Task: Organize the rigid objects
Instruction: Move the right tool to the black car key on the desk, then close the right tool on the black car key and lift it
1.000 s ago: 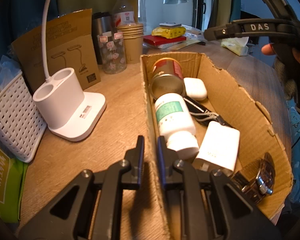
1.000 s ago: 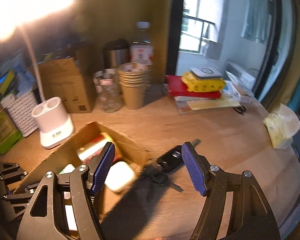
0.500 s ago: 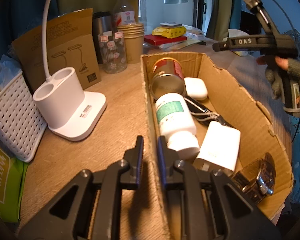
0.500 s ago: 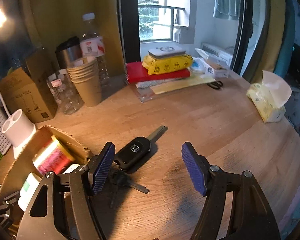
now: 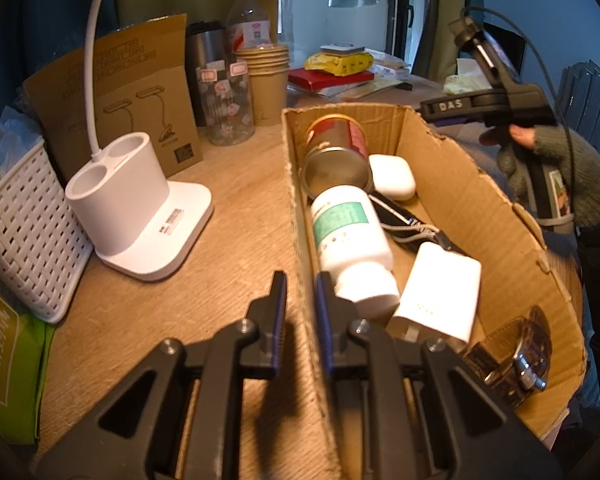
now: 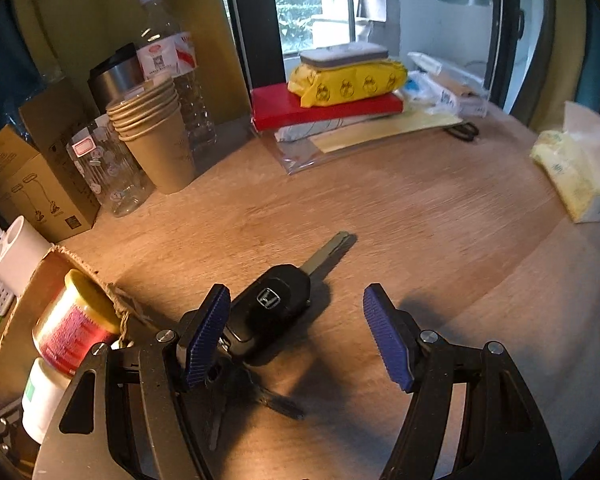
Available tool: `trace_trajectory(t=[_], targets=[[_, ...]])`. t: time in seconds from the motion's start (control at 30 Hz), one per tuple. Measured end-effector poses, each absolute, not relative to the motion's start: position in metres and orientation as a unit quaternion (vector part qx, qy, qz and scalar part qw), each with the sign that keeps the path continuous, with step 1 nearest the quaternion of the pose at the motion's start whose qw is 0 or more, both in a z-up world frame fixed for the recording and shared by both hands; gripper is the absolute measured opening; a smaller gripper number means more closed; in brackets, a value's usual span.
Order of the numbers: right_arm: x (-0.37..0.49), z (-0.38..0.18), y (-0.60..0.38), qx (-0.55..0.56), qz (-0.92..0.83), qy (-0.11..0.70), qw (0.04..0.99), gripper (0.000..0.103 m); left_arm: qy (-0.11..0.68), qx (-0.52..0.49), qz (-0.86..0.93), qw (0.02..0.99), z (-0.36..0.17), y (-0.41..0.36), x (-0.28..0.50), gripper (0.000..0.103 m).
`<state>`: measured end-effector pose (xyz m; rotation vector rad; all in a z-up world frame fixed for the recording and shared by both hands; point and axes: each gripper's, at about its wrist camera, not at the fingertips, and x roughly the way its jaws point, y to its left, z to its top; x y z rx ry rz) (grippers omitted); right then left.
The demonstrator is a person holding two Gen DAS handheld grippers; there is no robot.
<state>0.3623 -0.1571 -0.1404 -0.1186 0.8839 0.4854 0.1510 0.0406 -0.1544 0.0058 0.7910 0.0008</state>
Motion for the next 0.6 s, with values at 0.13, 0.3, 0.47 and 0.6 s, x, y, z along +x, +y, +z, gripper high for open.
trace_trajectory(t=[0.13, 0.3, 0.47, 0.6], targets=[[0.372, -0.144, -0.154, -0.043, 0.248, 0.436, 0.864, 0.072, 0.387, 0.003, 0.0, 0.922, -0.155, 0.04, 0.151, 0.017], [0.381, -0.152, -0.154, -0.02, 0.27, 0.458, 0.847, 0.072, 0.388, 0.002, -0.001, 0.922, -0.156, 0.039, 0.151, 0.017], [0.384, -0.156, -0.16, -0.023, 0.252, 0.462, 0.85, 0.067, 0.389, 0.001, 0.0, 0.921, -0.156, 0.04, 0.15, 0.017], [0.381, -0.153, -0.159, -0.046, 0.241, 0.456, 0.856, 0.067, 0.389, 0.001, -0.001, 0.921, -0.156, 0.04, 0.15, 0.017]])
